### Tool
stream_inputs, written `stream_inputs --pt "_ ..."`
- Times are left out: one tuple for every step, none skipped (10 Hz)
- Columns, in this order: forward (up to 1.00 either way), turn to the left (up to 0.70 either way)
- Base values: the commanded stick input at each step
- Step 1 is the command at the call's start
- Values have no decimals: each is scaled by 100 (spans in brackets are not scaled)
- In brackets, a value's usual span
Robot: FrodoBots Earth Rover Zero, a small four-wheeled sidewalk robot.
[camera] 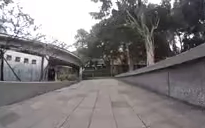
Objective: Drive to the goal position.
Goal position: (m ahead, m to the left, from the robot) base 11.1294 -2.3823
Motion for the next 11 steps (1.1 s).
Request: stream_inputs --pt "70 0" --pt "70 0" --pt "70 0" --pt "70 0" --pt "70 0" --pt "70 0" --pt "70 0" --pt "70 0" --pt "70 0" --pt "70 0" --pt "70 0"
